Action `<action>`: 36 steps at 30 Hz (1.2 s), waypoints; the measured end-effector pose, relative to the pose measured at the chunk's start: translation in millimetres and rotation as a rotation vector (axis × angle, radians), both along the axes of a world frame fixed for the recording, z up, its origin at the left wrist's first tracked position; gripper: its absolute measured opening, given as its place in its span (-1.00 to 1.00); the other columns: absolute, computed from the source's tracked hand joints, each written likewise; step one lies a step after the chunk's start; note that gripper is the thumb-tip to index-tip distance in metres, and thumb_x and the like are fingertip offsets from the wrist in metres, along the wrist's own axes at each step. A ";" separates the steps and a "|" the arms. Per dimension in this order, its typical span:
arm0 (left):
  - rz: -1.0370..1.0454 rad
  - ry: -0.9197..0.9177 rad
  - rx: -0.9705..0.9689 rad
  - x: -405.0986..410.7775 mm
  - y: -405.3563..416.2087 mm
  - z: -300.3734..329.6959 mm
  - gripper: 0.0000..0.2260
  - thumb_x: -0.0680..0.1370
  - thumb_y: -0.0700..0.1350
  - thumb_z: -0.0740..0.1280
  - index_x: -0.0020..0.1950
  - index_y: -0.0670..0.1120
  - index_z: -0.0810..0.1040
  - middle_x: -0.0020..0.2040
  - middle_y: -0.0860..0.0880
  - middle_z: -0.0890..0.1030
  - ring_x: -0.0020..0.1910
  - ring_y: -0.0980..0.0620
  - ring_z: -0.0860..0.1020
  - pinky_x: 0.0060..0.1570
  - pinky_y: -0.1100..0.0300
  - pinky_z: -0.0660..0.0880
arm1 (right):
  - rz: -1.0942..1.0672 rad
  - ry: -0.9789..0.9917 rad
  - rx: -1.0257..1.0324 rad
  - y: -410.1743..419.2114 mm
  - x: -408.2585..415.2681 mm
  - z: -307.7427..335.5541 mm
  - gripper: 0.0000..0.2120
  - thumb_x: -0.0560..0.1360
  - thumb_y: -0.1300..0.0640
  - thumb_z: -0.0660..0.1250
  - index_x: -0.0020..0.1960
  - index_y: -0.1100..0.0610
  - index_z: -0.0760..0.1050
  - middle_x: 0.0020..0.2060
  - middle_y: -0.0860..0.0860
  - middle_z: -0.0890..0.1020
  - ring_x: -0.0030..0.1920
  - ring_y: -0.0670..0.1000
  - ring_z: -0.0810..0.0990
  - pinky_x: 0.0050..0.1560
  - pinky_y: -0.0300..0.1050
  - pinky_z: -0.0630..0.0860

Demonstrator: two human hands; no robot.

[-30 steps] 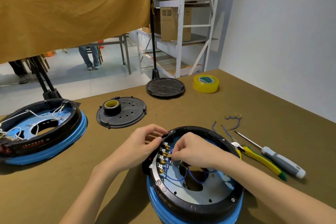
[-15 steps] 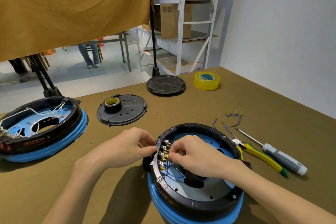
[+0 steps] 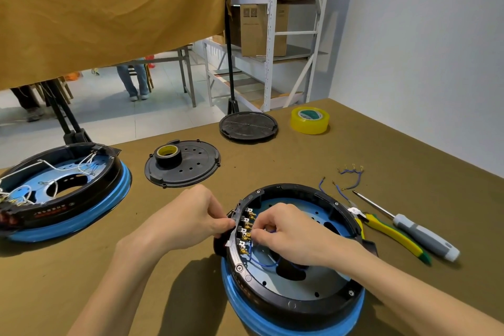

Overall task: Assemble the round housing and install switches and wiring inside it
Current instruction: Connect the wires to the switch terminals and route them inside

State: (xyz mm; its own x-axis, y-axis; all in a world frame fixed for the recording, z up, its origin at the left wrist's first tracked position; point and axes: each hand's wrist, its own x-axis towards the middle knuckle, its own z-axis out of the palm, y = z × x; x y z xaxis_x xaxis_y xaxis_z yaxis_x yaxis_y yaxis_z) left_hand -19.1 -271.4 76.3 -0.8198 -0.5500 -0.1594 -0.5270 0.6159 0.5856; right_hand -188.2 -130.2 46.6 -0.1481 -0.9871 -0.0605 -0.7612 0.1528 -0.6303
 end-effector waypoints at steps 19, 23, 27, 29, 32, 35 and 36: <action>0.010 -0.021 -0.020 -0.5 9.3 8.9 -0.52 0.63 -0.03 0.41 -0.53 0.10 0.56 -0.61 0.23 0.42 -0.55 0.30 0.43 -0.55 0.47 0.26 | 0.098 0.157 -0.087 2.4 4.5 -0.4 -0.74 0.67 0.02 0.27 -0.15 0.12 0.52 -0.36 0.02 0.55 -0.35 0.03 0.43 -0.29 0.00 0.36; -0.001 -0.012 0.067 4.0 6.5 9.5 -0.71 0.62 0.03 0.40 -0.28 0.04 0.73 -0.54 0.20 0.51 -0.53 0.25 0.42 -0.53 0.45 0.27 | 0.057 0.122 -0.135 4.1 3.0 -2.2 -0.76 0.65 -0.02 0.33 -0.08 0.11 0.62 -0.34 -0.02 0.60 -0.33 -0.01 0.51 -0.29 -0.10 0.42; 0.001 -0.011 0.097 5.9 4.2 6.8 -0.75 0.61 0.08 0.40 -0.20 0.05 0.77 -0.45 0.17 0.61 -0.48 0.25 0.45 -0.48 0.43 0.32 | 0.021 0.129 -0.215 7.3 4.7 -3.7 -0.83 0.61 -0.01 0.39 -0.04 0.07 0.68 -0.45 -0.23 0.44 -0.33 -0.24 0.50 -0.32 -0.36 0.32; 0.008 -0.023 0.092 5.7 2.4 6.0 -0.76 0.60 0.10 0.41 -0.18 0.06 0.78 -0.35 0.09 0.69 -0.42 0.22 0.49 -0.38 0.36 0.41 | 0.035 0.187 -0.212 8.3 5.0 -2.3 -0.83 0.60 -0.04 0.39 -0.03 0.02 0.70 -0.44 -0.26 0.44 -0.30 -0.27 0.49 -0.31 -0.38 0.30; 0.011 -0.041 0.120 6.8 -1.1 5.6 -0.78 0.59 0.12 0.41 -0.13 0.08 0.79 -0.21 0.02 0.74 -0.22 0.06 0.64 -0.09 0.10 0.64 | 0.039 0.156 -0.201 8.4 4.3 -1.7 -0.84 0.58 -0.01 0.41 -0.06 0.04 0.71 -0.43 -0.26 0.47 -0.31 -0.23 0.51 -0.28 -0.37 0.34; -0.014 -0.028 0.111 7.2 -1.5 4.2 -0.77 0.59 0.13 0.40 -0.12 0.06 0.79 -0.21 -0.01 0.74 -0.26 0.08 0.60 -0.14 0.08 0.60 | 0.028 0.157 -0.200 5.6 4.6 -2.0 -0.84 0.58 -0.01 0.43 -0.07 0.04 0.72 -0.39 -0.22 0.52 -0.31 -0.17 0.50 -0.26 -0.33 0.35; -0.028 -0.020 0.101 6.6 -1.6 3.4 -0.75 0.60 0.13 0.39 -0.13 0.04 0.79 -0.22 -0.07 0.73 -0.32 0.08 0.53 -0.23 0.12 0.54 | 0.030 0.175 -0.198 4.2 4.4 -1.7 -0.84 0.58 -0.02 0.42 -0.06 0.04 0.72 -0.36 -0.21 0.53 -0.30 -0.16 0.49 -0.24 -0.29 0.36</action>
State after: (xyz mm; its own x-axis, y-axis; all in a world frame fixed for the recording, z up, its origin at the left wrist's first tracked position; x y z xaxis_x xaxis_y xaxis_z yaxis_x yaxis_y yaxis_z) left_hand -12.5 -273.0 79.7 -0.8307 -0.5073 -0.2293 -0.5226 0.5687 0.6352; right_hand -183.8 -126.0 44.9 -0.1095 -0.9812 0.1587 -0.8635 0.0148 -0.5041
